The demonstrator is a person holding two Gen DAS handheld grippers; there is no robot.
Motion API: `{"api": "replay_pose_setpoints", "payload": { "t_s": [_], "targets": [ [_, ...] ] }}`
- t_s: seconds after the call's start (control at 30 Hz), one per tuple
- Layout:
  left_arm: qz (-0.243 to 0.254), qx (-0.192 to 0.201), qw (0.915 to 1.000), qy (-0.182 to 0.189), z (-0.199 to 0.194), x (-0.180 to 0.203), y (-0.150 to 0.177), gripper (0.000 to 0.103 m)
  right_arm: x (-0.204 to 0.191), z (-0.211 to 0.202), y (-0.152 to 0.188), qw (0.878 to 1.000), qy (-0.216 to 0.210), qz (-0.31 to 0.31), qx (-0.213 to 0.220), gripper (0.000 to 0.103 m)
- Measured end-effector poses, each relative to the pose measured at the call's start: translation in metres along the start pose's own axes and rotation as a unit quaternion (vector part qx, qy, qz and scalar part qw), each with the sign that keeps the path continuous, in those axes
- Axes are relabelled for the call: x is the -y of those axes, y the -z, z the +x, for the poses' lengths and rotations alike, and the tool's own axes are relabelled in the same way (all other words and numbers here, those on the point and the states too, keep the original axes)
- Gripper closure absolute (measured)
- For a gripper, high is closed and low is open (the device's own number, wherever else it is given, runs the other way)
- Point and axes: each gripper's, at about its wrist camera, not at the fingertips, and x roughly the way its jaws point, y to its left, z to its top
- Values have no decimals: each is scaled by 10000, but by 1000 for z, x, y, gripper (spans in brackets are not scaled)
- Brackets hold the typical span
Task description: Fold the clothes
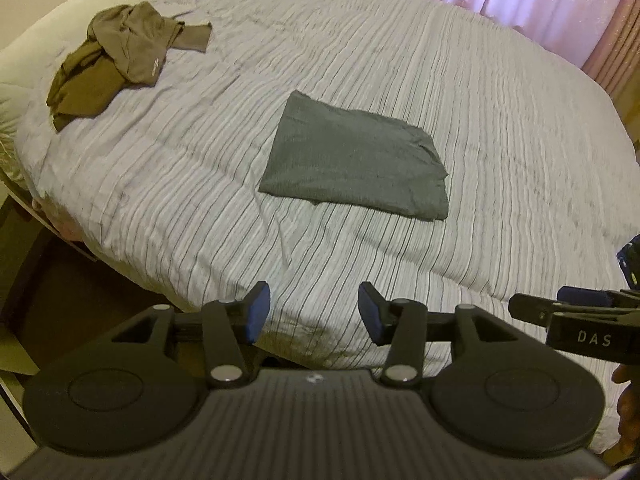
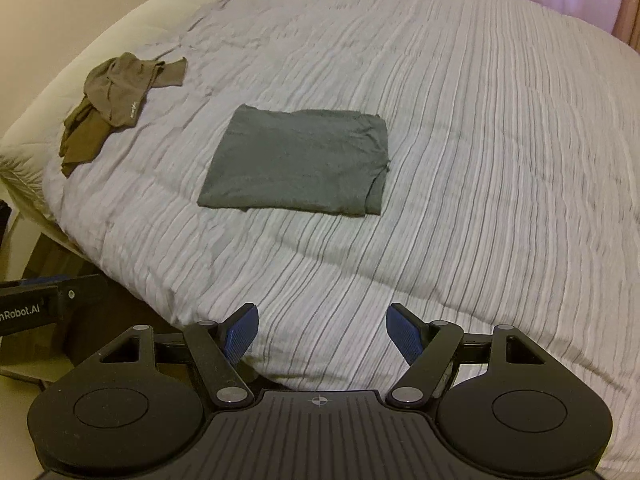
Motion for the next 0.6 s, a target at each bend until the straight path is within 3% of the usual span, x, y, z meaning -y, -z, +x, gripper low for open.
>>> {"api": "replay_pose_setpoints", "payload": {
  "t_s": [0.6],
  "targets": [
    [29,-24,10000,-12,-6,7,5,57,2,-6,10,9999,55,-30,-87,29]
  ]
}}
